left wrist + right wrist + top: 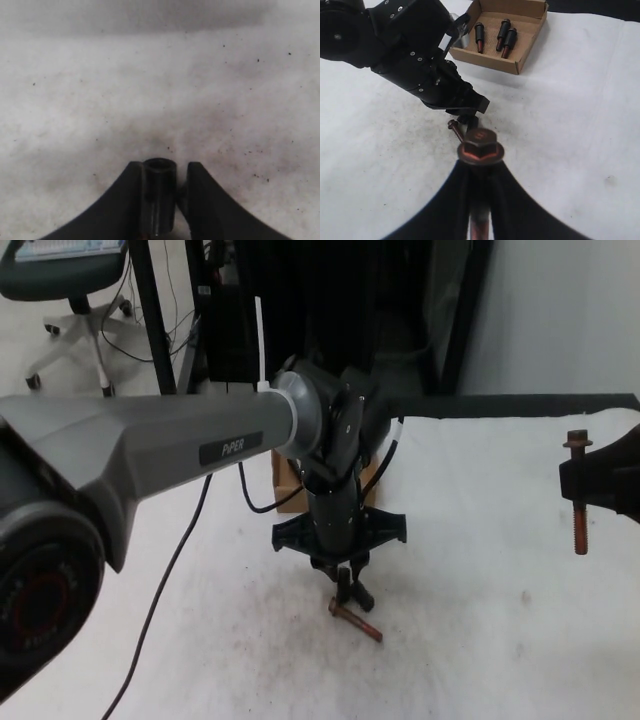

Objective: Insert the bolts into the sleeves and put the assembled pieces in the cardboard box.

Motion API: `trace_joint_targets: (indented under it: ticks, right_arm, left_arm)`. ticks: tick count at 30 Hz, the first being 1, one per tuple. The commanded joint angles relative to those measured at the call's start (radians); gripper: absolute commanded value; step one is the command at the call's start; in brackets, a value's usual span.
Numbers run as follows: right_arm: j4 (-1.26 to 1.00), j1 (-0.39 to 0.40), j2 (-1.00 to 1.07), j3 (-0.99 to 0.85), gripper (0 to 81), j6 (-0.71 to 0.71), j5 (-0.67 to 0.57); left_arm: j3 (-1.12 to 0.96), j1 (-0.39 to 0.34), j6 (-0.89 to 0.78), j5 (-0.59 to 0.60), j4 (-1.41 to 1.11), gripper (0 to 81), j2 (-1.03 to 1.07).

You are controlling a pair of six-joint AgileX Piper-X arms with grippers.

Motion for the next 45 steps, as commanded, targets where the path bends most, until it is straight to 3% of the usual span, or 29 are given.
trace_joint_targets:
  ticks: [1, 11, 13, 16, 25, 30, 36, 41, 45]
  right_arm:
    - [-0.005, -0.002, -0.009, -0.005, 0.8, -0.006, -0.016]
    - [-0.005, -0.002, -0.009, -0.005, 0.8, -0.021, -0.016]
    - [-0.005, -0.002, -0.009, -0.005, 0.8, -0.021, -0.016]
    - [-0.005, -0.002, -0.009, -0.005, 0.8, -0.021, -0.016]
    - [-0.01, -0.002, -0.009, -0.005, 0.8, -0.021, -0.014]
    - [-0.13, -0.002, -0.009, -0.005, 0.8, 0.017, -0.014]
    - [-0.444, -0.002, -0.003, -0.005, 0.8, 0.166, -0.112]
    - [-0.72, -0.002, 0.038, -0.005, 0.8, 0.298, -0.271]
    - [-0.909, 0.0, 0.094, -0.005, 0.8, 0.371, -0.338]
  left_arm:
    - [0.005, -0.003, -0.005, 0.031, 0.051, 22.9, 0.022]
    - [0.005, -0.003, 0.083, -0.017, 0.181, 21.1, 0.022]
    - [0.005, -0.003, 0.112, -0.062, 0.186, 15.7, 0.022]
    - [0.005, -0.003, 0.186, -0.107, 0.183, 0.4, 0.022]
    - [-0.038, 0.027, 0.391, -0.239, 0.111, 0.1, -0.039]
    - [-0.029, 0.033, 0.576, -0.341, -0.101, 0.1, -0.235]
    - [0.13, 0.036, 0.552, -0.192, -0.285, 0.1, -0.548]
    - [0.425, 0.043, 0.575, 0.11, -0.457, 0.1, -0.832]
    - [0.687, 0.062, 0.569, 0.432, -0.658, 0.1, -1.026]
